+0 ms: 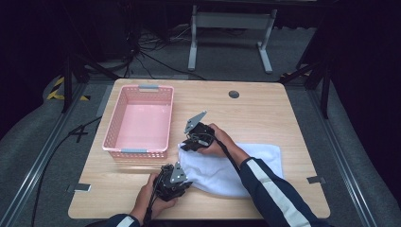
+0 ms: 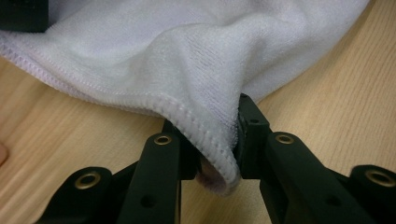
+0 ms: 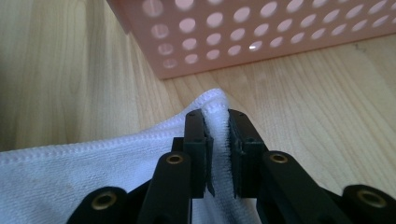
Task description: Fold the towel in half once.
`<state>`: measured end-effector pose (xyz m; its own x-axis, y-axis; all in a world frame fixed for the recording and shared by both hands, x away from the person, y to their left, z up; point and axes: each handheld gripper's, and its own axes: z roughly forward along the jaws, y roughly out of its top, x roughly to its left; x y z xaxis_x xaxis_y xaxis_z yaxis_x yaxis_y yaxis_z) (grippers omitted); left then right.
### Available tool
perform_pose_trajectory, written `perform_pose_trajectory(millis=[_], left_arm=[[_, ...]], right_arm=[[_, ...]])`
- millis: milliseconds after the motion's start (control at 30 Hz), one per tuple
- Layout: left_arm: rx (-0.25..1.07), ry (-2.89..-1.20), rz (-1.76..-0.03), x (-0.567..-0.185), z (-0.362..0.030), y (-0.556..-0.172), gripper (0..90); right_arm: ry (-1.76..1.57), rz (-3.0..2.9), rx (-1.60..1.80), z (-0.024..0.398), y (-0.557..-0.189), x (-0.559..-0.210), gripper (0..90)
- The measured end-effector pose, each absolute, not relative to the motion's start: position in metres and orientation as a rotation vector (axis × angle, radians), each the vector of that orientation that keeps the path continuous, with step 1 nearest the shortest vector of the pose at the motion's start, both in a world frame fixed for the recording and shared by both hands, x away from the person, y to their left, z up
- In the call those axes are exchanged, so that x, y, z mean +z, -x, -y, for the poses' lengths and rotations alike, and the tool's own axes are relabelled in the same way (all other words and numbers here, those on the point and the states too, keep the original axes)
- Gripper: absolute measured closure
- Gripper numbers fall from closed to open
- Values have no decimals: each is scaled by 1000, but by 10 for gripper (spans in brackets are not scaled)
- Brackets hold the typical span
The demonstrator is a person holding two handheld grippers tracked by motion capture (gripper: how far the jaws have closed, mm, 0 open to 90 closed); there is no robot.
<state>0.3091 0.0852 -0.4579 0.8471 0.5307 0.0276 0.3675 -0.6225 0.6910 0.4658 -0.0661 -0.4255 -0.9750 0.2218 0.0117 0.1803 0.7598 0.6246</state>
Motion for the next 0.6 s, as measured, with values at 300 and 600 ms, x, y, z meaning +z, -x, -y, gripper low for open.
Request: perform_pose_trajectory(millis=[300, 600], left_arm=[[344, -2288, -657, -445, -95, -307, 741], [397, -2230, -596, -422, -81, -307, 741]], right_arm=[[-302, -2837, 1106, 68, -464, -403, 793], [-306, -2761, 1200, 95, -458, -374, 791]])
